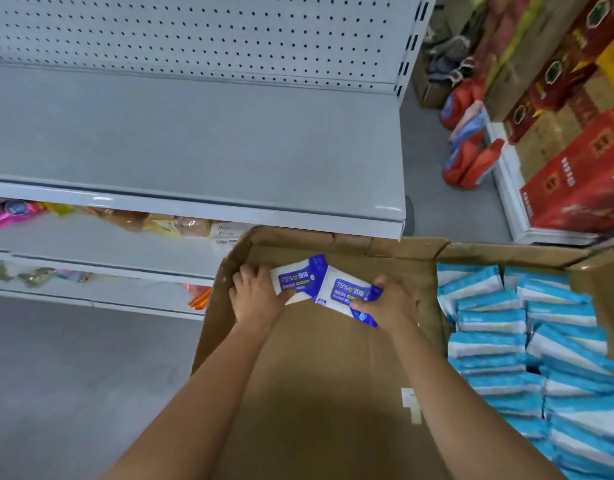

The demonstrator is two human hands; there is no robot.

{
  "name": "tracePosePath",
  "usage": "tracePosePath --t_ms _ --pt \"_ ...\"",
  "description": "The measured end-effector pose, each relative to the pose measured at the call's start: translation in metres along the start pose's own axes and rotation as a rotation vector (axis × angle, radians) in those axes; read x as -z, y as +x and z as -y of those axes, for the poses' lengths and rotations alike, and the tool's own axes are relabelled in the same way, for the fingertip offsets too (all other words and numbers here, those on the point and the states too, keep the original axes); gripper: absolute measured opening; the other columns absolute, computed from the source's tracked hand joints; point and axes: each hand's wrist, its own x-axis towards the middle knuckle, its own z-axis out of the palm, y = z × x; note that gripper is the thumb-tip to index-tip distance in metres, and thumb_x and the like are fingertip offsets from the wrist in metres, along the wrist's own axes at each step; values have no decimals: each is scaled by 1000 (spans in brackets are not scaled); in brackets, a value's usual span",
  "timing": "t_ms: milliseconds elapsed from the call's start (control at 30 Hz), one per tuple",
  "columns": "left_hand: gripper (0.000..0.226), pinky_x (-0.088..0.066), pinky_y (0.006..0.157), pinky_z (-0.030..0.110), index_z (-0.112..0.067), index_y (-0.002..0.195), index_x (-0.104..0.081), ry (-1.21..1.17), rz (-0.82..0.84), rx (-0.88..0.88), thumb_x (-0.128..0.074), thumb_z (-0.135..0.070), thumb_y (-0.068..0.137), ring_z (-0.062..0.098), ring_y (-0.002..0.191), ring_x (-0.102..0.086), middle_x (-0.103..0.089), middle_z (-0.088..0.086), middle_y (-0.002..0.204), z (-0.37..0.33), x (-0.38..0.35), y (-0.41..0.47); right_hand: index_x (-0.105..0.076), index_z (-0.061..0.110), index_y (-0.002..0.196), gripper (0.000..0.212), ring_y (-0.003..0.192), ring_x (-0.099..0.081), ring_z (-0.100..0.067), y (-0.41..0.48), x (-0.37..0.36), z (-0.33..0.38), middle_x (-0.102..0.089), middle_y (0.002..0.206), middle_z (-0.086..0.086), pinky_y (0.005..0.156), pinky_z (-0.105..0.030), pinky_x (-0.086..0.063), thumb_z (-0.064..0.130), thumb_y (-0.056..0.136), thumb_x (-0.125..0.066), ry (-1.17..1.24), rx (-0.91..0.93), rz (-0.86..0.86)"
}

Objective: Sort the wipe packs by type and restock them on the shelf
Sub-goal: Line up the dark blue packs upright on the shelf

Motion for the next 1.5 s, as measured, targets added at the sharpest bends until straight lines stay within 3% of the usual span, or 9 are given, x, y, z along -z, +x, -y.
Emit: tracePosePath --t_ms 67,133,233,367,667,900,1067,1367,1500 --pt "73 -41 107 48 -19 133 -44 -50 12 -15 -75 -57 78 33 131 -45 -46 13 137 -3 5 -1 -51 24 100 50 97 -65 -20 -8 8 -4 -63 105 0 82 -39 -57 37 70 -89 141 1 -21" --pt "66 -53 87 33 -20 128 -45 -289 68 -35 -81 -43 79 23 116 -59 -58 8 131 -4 11 -4 -53 20 105 43 98 -66 -20 -19 17 -4 -62 108 -1 74 -33 -59 24 77 -86 366 -5 -13" --pt "53 -52 64 13 -25 124 -49 -637 79 -53 -81 -30 83 4 92 -67 -67 -5 119 -2 27 -19 -57 18 109 39 93 -70 -16 -31 31 -5 -68 107 -1 70 -28 -61 14 80 -82 639 49 36" --pt "35 -62 74 28 -27 116 -60 -922 1 -24 -76 -33 86 8 90 -73 -73 -7 107 10 63 -42 -67 13 110 32 93 -74 -24 -40 59 5 -76 103 -7 84 -44 -60 11 81 -80 796 81 72" --pt "27 -60 73 24 -22 118 -59 -1128 -128 -26 -66 -25 93 15 95 -72 -72 -5 106 125 153 -50 -71 17 100 22 84 -75 -19 -82 63 113 -78 88 2 78 -34 -59 5 83 -77 867 277 46" --pt "30 -58 86 42 -10 124 -64 -1286 -179 16 -67 -11 93 27 101 -72 -75 8 110 299 195 -47 -69 14 100 21 96 -72 -33 -129 -29 251 -75 99 -11 92 -49 -56 1 84 -74 895 346 145" --pt "26 -58 79 32 -13 120 -64 -1359 -222 41 -64 -6 95 25 99 -73 -76 5 108 429 238 -41 -70 17 100 23 97 -72 -32 -164 -119 359 -76 100 -11 95 -53 -54 2 83 -75 869 375 194" --pt "28 -56 93 45 -13 123 -61 -1368 -317 91 -63 -9 96 27 103 -72 -76 5 110 576 307 1 -69 17 105 23 95 -74 -23 -187 -220 523 -76 105 -9 83 -40 -59 5 86 -74 772 476 257" --pt "25 -58 87 39 -18 119 -63 -1401 -342 95 -63 -10 96 22 101 -73 -76 4 110 619 333 43 -67 9 110 24 89 -75 -21 -170 -252 594 -76 99 -8 70 -36 -62 3 87 -73 779 488 280"
